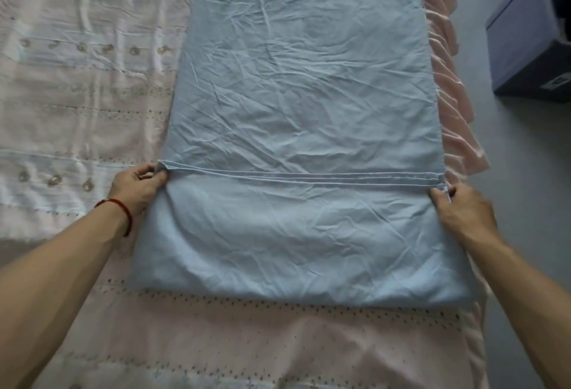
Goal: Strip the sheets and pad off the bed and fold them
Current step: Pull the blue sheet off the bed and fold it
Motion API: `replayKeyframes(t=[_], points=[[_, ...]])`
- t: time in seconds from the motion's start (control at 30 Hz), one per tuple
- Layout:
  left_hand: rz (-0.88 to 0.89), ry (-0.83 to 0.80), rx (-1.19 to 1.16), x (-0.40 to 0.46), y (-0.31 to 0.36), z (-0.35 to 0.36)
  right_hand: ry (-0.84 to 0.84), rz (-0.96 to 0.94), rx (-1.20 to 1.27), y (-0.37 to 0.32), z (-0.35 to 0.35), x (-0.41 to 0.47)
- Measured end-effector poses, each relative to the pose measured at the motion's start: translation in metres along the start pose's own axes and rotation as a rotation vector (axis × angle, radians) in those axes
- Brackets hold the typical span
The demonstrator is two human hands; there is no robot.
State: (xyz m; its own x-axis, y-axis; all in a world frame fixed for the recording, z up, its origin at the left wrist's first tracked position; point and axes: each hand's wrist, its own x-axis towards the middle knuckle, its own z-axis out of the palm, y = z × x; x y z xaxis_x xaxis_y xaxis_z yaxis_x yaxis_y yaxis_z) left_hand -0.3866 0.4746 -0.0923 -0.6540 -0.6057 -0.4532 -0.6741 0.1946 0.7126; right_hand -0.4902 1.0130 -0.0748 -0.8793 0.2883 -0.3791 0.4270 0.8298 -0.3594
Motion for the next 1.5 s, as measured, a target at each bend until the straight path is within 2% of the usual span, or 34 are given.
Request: replayKeyframes(t=[0.03,0.1,0.17,0.2,0.23,0.27,0.33,0.4,0.47,0.57,0.63,0.7,0.77,0.83,1.03,1.1,1.17,1.27,1.33,1.43,1.5], points=[[0.03,0.036,0.106,-0.001,0.006,0.005,0.03,-0.007,-0.032,-0.004,0.001,-0.004],[0.164,0.246,0.377,-0.014,0.016,0.014,0.179,-0.109,-0.119,-0.012,0.005,-0.022],[0.411,0.425,0.612,-0.043,0.019,0.029,0.317,-0.418,-0.249,-0.019,0.019,-0.057],[0.531,0.417,0.719,-0.061,0.012,0.039,0.284,-0.59,-0.324,-0.019,0.03,-0.076],[0.607,0.333,0.838,-0.076,0.004,0.048,0.179,-0.704,-0.405,-0.015,0.042,-0.09],[0.611,0.197,0.926,-0.084,-0.009,0.054,0.066,-0.74,-0.474,-0.005,0.054,-0.094],[0.488,-0.006,0.98,-0.079,-0.034,0.056,-0.047,-0.652,-0.53,0.009,0.066,-0.085],[0.439,-0.066,0.991,-0.064,-0.051,0.053,-0.048,-0.576,-0.545,0.023,0.069,-0.074],[0.434,-0.089,1.024,-0.057,-0.051,0.051,-0.035,-0.488,-0.5,0.031,0.068,-0.071],[0.518,0.032,0.992,-0.079,-0.043,0.049,-0.012,-0.319,-0.395,0.045,0.06,-0.079],[0.74,0.01,0.987,-0.111,-0.046,0.044,0.008,-0.443,-0.407,0.058,0.05,-0.09],[0.965,-0.077,1.025,-0.144,-0.066,0.039,-0.04,-0.742,-0.479,0.071,0.046,-0.106],[0.982,-0.149,1.124,-0.167,-0.09,0.036,-0.082,-0.936,-0.566,0.079,0.05,-0.12],[0.9,-0.132,1.194,-0.172,-0.105,0.036,-0.071,-0.926,-0.627,0.08,0.057,-0.124],[0.801,-0.028,1.059,-0.159,-0.089,0.03,0.068,-0.84,-0.605,0.084,0.06,-0.115],[0.715,-0.006,0.993,-0.153,-0.09,0.008,0.147,-0.851,-0.562,0.093,0.047,-0.113],[0.618,0.005,0.863,-0.145,-0.089,-0.017,0.139,-0.838,-0.472,0.097,0.028,-0.111],[0.495,0.021,0.59,-0.145,-0.073,-0.043,0.07,-0.752,-0.25,0.083,-0.007,-0.109],[0.431,0.041,0.44,-0.144,-0.049,-0.058,0.061,-0.627,-0.034,0.065,-0.034,-0.105],[0.491,0.085,0.26,-0.133,0.008,-0.07,0.155,-0.418,0.284,0.02,-0.069,-0.09],[0.49,0.171,0.07,-0.112,0.054,-0.065,0.184,-0.327,0.459,-0.014,-0.085,-0.067]])
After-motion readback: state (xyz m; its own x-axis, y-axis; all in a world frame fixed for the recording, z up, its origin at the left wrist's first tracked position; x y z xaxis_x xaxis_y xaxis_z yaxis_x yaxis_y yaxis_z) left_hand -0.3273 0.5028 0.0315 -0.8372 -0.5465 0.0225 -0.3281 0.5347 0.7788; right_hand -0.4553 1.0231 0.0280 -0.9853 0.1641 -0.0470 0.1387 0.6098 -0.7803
